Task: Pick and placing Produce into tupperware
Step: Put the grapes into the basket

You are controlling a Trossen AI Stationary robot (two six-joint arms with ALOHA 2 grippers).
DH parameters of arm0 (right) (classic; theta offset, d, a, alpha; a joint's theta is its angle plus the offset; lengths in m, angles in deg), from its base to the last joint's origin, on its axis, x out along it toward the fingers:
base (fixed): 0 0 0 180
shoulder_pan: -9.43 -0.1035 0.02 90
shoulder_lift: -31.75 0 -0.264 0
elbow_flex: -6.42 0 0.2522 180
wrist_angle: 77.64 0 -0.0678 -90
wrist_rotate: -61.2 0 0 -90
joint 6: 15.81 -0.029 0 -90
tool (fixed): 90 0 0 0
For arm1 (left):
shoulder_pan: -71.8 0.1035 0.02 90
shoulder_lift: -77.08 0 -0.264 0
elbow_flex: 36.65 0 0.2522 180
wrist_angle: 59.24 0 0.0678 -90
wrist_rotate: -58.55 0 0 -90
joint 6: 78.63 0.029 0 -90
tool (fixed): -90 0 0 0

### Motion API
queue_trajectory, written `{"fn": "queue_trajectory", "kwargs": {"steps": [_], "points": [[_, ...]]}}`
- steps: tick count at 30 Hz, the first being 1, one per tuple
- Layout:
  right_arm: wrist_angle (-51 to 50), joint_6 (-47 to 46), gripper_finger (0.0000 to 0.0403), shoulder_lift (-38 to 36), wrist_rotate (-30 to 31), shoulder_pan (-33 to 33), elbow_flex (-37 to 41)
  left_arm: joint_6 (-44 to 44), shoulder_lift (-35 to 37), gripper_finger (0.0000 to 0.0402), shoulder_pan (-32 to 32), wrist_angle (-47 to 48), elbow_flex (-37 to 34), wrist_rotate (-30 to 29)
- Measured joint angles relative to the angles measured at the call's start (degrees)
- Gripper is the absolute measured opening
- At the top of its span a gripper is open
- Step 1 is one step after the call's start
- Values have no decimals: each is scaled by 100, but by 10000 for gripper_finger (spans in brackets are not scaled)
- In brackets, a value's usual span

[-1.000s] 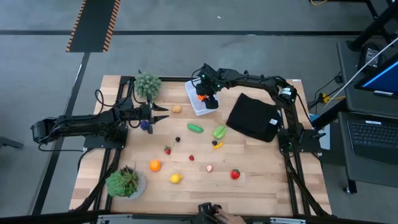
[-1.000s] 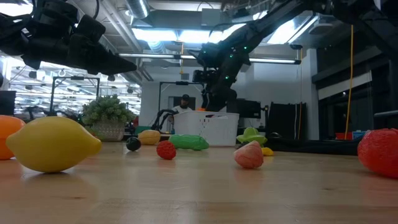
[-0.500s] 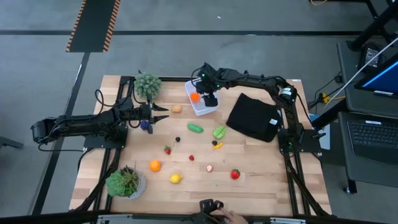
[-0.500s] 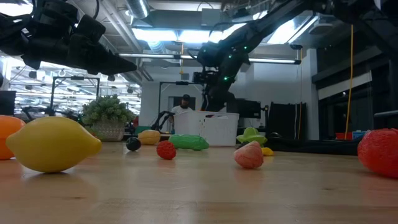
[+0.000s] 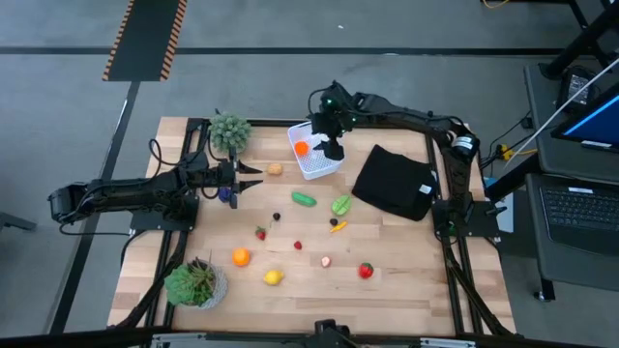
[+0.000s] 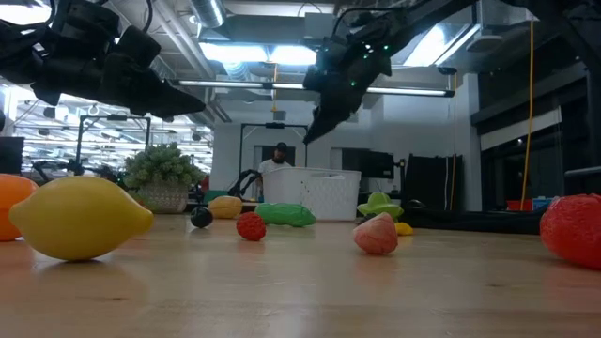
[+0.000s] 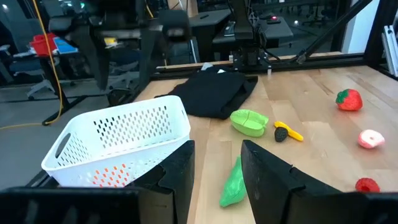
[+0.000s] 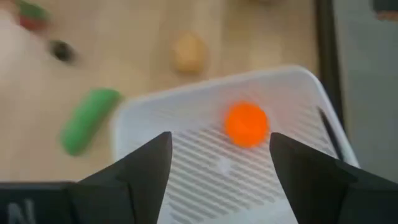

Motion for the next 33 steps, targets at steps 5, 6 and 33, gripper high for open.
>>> {"fn": "queue_trajectory", "kwargs": {"steps": [5, 6, 33], "points": [[-8, 32, 271, -38, -149, -16, 0, -112, 0, 124, 0, 21, 0, 0], [-10, 42, 271, -38, -149, -31, 2, -111, 0, 124, 2, 56, 0, 0], [4843, -1745, 271, -3411, 120, -509, 4640, 191, 49, 124, 2, 214, 1, 44]]}}
